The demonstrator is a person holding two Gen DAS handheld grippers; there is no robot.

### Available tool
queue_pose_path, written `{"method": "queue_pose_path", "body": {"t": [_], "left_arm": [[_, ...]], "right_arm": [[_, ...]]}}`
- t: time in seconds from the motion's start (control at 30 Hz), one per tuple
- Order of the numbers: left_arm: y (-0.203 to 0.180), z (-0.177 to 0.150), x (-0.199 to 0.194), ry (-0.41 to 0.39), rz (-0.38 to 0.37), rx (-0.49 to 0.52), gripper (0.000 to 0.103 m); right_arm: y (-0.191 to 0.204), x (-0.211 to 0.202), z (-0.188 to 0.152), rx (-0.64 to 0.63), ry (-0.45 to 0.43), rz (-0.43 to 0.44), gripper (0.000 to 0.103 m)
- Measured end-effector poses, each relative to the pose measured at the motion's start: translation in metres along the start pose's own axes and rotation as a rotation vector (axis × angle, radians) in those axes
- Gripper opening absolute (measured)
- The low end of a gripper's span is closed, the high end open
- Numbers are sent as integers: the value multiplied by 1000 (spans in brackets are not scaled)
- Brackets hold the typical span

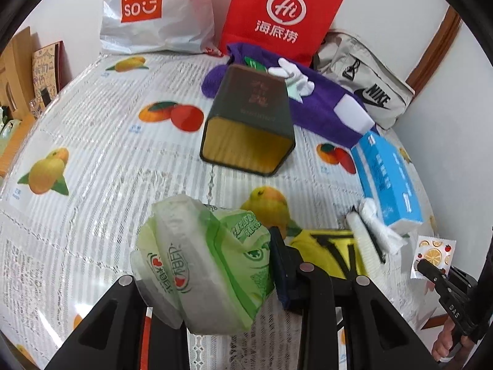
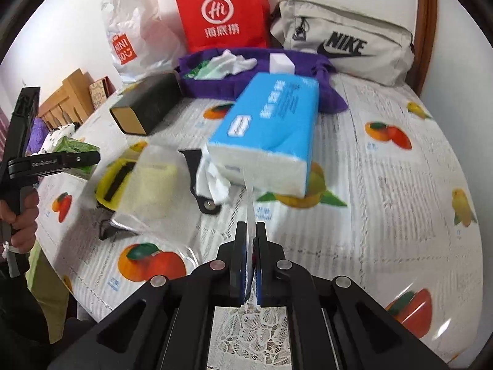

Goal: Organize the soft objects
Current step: 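Carry the wipes packet and sachet over the purple towel with both tools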

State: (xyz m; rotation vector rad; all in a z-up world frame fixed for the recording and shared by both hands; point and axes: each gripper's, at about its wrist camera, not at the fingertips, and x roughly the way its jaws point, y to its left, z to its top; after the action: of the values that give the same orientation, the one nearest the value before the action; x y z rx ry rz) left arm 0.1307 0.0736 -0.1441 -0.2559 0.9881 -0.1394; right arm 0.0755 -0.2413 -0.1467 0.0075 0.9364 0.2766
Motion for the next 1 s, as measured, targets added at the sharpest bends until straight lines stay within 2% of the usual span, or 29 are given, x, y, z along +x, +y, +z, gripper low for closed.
{"method": "queue_pose_path", "body": {"t": [0.4, 0.73, 1.0], "left_arm": [[-17, 34, -19, -62, 16, 21, 30], [-28, 72, -26, -102, 10, 45, 30], [-28, 101, -16, -115, -4, 35, 30]], "right_arm": [[-4, -18, 43, -26, -78, 37, 5], [-8, -13, 89, -36, -112, 47, 5], [-14, 6, 134, -31, -117, 33, 5]]}}
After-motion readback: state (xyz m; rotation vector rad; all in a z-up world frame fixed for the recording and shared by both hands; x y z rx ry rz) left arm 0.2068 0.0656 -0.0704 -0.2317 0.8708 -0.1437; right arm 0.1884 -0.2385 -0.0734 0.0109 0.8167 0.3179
